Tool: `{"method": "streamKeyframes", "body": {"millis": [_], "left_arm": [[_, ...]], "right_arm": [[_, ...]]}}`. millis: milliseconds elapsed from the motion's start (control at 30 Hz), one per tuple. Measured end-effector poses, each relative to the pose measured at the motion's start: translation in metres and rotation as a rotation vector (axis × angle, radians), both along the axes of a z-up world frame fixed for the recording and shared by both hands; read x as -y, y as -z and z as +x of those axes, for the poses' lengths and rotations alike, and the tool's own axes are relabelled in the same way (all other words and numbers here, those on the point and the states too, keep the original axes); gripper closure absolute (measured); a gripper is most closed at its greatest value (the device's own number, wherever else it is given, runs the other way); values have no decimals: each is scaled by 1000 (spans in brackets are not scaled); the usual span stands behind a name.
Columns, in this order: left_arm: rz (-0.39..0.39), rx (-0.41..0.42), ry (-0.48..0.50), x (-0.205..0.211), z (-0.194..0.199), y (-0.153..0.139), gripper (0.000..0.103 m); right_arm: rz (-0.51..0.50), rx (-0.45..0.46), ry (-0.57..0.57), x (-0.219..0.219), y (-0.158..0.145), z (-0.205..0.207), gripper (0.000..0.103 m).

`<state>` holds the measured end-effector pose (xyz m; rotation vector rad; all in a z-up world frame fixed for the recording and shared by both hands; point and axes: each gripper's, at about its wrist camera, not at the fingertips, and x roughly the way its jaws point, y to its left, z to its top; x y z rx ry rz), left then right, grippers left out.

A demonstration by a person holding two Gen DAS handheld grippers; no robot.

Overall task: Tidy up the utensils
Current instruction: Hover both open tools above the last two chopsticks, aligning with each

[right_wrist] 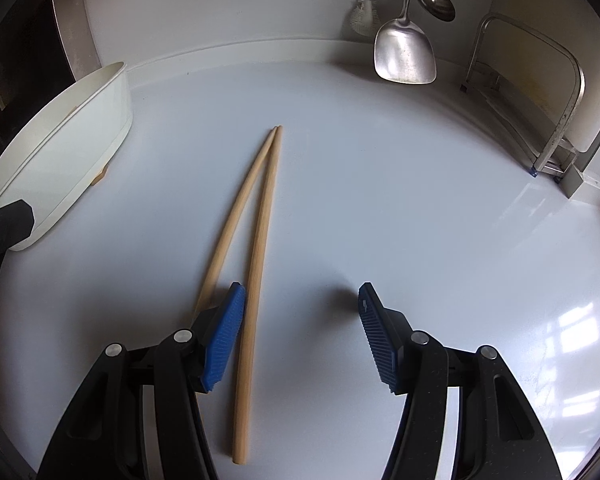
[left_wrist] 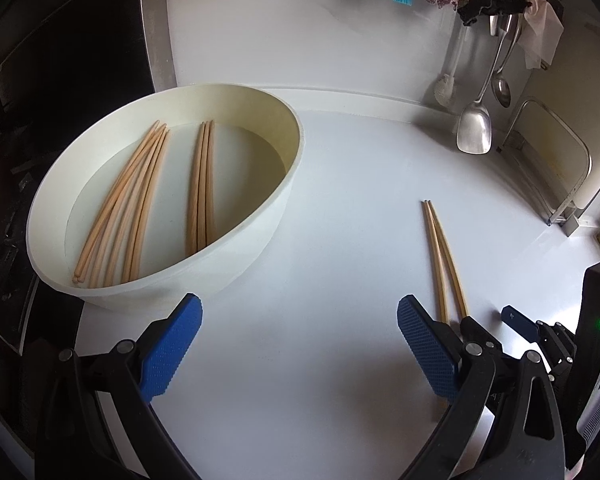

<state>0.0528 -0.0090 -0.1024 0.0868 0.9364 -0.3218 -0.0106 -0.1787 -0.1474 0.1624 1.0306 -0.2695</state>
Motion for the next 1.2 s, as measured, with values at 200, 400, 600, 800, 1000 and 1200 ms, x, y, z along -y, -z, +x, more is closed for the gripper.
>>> {"method": "streamKeyframes", "body": {"millis": [200, 400, 600, 800, 1000, 1200], "left_arm": [[-11, -25, 30, 21, -6, 9, 7], [-7, -47, 62, 47, -12, 20, 7], [16, -68, 80, 71, -17, 32, 7], [49, -106, 69, 90, -18, 47, 7], [111, -108, 70, 103, -17, 57, 7], [120, -120, 50, 102, -11, 63, 7]], "right_arm": [[0, 6, 20, 23, 2, -7, 46], [2, 11, 38, 45, 2, -15, 46], [-1, 10, 59, 66, 3, -25, 46], [36, 57, -44, 77, -4, -32, 46], [44, 56, -129, 78, -3, -28, 46], [30, 42, -177, 81, 0, -21, 46]]}}
